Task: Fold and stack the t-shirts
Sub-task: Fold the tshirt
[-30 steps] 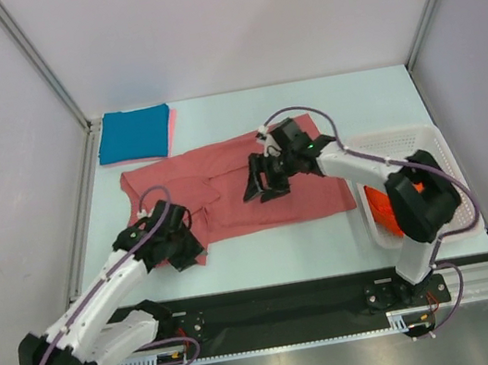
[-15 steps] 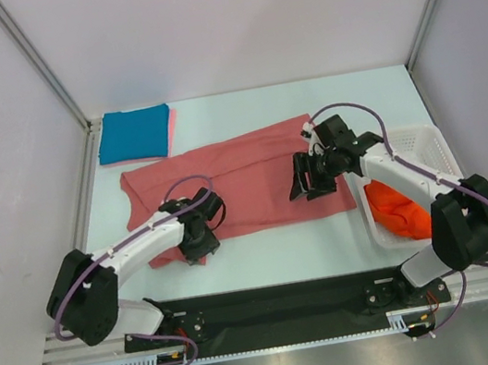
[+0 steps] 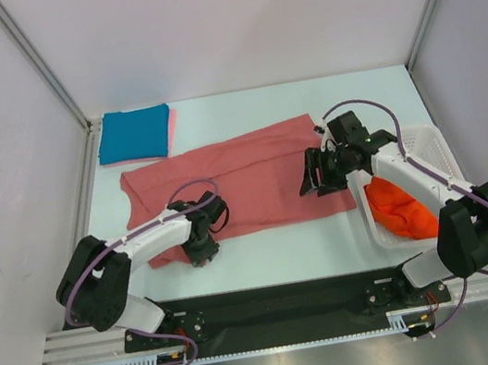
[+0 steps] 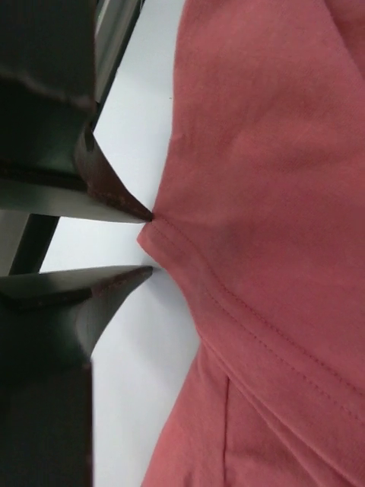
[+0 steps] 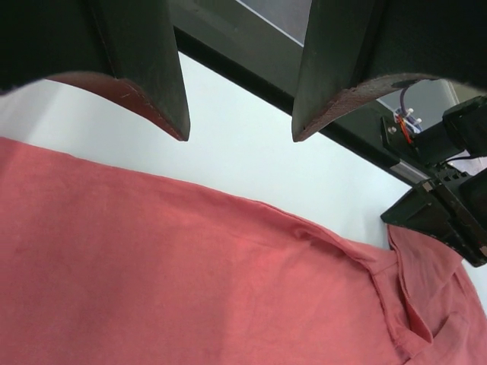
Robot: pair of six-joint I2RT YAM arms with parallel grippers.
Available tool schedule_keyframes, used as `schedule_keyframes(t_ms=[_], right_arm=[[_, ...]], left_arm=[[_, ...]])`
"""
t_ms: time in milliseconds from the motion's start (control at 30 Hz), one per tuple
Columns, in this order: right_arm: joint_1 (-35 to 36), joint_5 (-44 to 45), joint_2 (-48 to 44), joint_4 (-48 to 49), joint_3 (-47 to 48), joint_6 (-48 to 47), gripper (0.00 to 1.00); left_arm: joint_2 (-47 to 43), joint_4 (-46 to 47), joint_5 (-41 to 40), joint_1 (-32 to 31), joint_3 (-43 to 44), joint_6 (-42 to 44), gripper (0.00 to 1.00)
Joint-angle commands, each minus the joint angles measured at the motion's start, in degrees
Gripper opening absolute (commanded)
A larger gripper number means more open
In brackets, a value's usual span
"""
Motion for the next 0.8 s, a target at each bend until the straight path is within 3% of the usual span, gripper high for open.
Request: schedule_keyframes(t_ms=[0, 200, 400, 467, 633, 767], right_arm=[[-0.37, 3.64, -1.84, -2.21, 0.18, -1.06, 0.61], [-0.46, 14.01, -0.35, -6.43, 1.5, -2.38, 0.6], [0.68, 26.31, 2.63, -7.4, 0.62, -3.52, 0.49], [1.91, 29.13, 4.83, -7.58, 1.15, -3.79, 0.4], [3.94, 38.63, 11.58, -9.33, 4.57, -1.95, 0.35], [6.04, 45.04, 16.5, -10.3, 6.94, -0.28, 0.16]], left_arm=[[0.81, 4.04, -0.82, -0.28, -1.77, 0.28, 0.33], [0.65, 4.41, -2.74, -0.1, -1.07, 2.04, 0.0], [-5.86, -2.88, -4.15, 0.16, 2.79, 3.44, 0.0], [-8.58, -5.78, -5.03, 0.16, 5.25, 5.81, 0.0], [-10.61, -8.95, -6.61, 1.13, 9.82, 13.01, 0.0], [-11.75, -8.87, -7.67, 1.48, 11.41, 16.54, 0.0]])
